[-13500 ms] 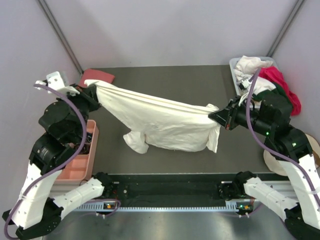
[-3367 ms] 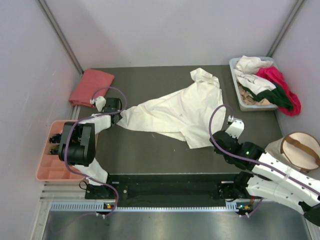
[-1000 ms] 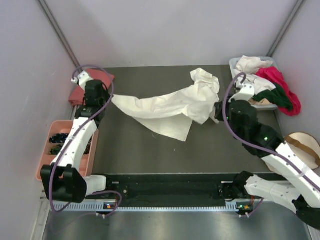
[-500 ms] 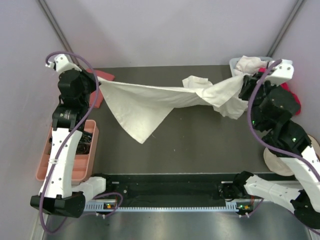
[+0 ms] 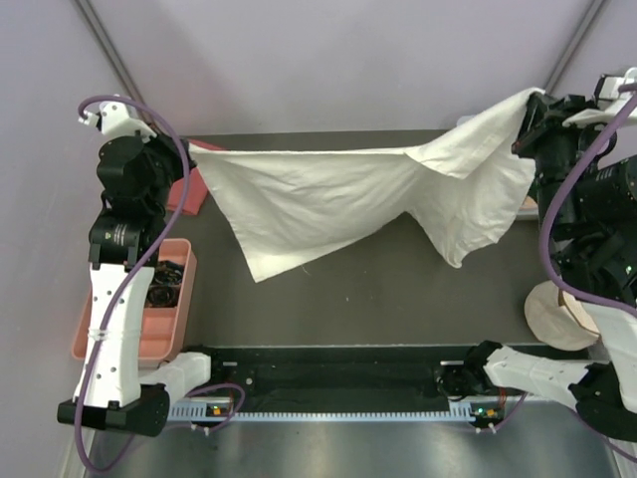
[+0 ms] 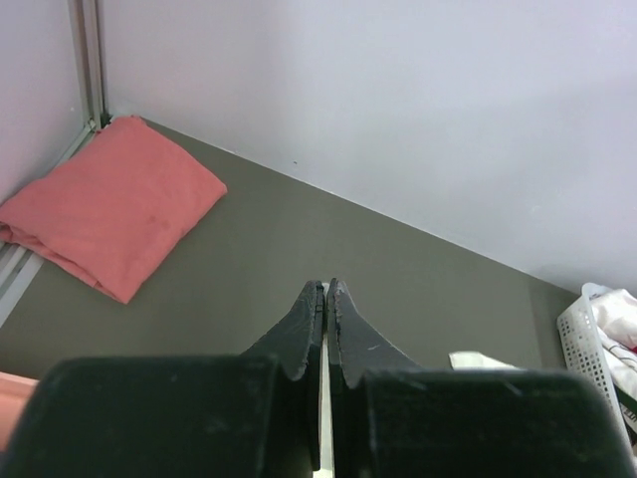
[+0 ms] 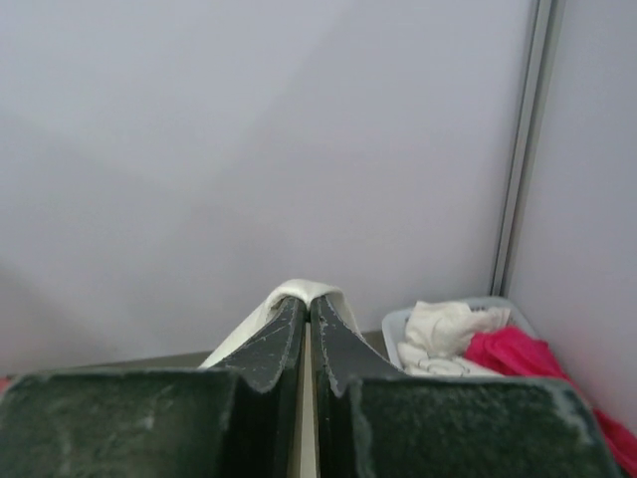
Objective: Fold and stack the t-shirts
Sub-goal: Flatten out the tshirt
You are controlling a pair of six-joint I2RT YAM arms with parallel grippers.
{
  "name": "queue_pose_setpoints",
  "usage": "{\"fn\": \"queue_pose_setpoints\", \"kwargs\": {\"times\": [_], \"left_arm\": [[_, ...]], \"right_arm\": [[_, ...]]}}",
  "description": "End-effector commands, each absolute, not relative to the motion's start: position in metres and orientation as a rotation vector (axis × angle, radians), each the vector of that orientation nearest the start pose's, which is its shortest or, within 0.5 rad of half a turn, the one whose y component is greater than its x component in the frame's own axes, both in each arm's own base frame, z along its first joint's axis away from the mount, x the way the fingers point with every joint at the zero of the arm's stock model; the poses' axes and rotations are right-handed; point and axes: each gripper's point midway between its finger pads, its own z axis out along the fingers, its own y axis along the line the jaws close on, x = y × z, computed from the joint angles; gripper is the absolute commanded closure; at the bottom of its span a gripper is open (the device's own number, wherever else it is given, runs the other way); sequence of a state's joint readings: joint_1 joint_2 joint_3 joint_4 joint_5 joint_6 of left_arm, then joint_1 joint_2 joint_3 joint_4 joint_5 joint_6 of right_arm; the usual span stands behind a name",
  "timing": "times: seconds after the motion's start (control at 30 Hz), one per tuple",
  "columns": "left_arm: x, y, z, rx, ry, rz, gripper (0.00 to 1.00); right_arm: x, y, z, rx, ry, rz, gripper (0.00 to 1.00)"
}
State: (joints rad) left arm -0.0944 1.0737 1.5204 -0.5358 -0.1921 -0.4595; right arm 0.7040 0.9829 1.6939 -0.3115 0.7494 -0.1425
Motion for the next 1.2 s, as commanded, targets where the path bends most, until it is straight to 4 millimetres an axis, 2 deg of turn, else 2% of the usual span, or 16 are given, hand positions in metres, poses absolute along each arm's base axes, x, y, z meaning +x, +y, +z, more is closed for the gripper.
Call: {"fn": "queue_pose_setpoints", "kwargs": {"times": [0.0,0.07,0.3,0.47,0.63,0.67,0.7,0.73,0.8,0.83,0.9,0.93,1.03,1.1,1.13,1.17], "left_arm": [[0.332,-0.018,0.464,-0.393,1.563,-0.26,1.0],[0.334,-0.019,0.462,-0.384,1.573,-0.261,1.0],[0.343,-0.02,0.444,-0.365,1.614,-0.24,1.0],[0.363,-0.02,0.424,-0.371,1.635,-0.218,1.0],[0.399,-0.017,0.39,-0.395,1.689,-0.17,1.0],[0.405,-0.015,0.388,-0.411,1.683,-0.164,1.0],[0.417,-0.016,0.376,-0.421,1.709,-0.154,1.0],[0.423,-0.016,0.38,-0.422,1.701,-0.157,1.0],[0.439,-0.018,0.373,-0.425,1.732,-0.147,1.0],[0.443,-0.018,0.391,-0.423,1.698,-0.159,1.0],[0.447,-0.022,0.404,-0.417,1.676,-0.184,1.0],[0.445,-0.023,0.423,-0.413,1.641,-0.2,1.0],[0.436,-0.025,0.436,-0.398,1.631,-0.214,1.0],[0.42,-0.026,0.442,-0.398,1.62,-0.231,1.0],[0.414,-0.029,0.427,-0.39,1.653,-0.244,1.0],[0.395,-0.029,0.437,-0.387,1.626,-0.264,1.0]], "right_arm": [[0.249,0.047,0.632,0.11,1.148,-0.003,1.0],[0.247,0.047,0.646,0.101,1.124,0.005,1.0],[0.269,0.067,0.658,0.037,1.111,-0.053,1.0],[0.311,0.095,0.636,-0.017,1.169,-0.064,1.0],[0.368,0.091,0.599,0.002,1.246,-0.047,1.0],[0.385,0.098,0.588,-0.026,1.269,-0.039,1.0],[0.394,0.099,0.585,-0.017,1.276,-0.02,1.0],[0.402,0.088,0.587,0.004,1.268,-0.026,1.0],[0.42,0.093,0.584,-0.01,1.276,-0.007,1.0],[0.417,0.091,0.599,-0.003,1.243,-0.008,1.0],[0.428,0.099,0.599,-0.033,1.257,-0.004,1.0],[0.421,0.098,0.617,-0.028,1.222,0.015,1.0],[0.407,0.102,0.618,-0.044,1.233,0.066,1.0],[0.396,0.102,0.607,-0.047,1.264,0.099,1.0],[0.384,0.1,0.592,-0.06,1.294,0.106,1.0],[0.372,0.1,0.587,-0.061,1.304,0.116,1.0]]}}
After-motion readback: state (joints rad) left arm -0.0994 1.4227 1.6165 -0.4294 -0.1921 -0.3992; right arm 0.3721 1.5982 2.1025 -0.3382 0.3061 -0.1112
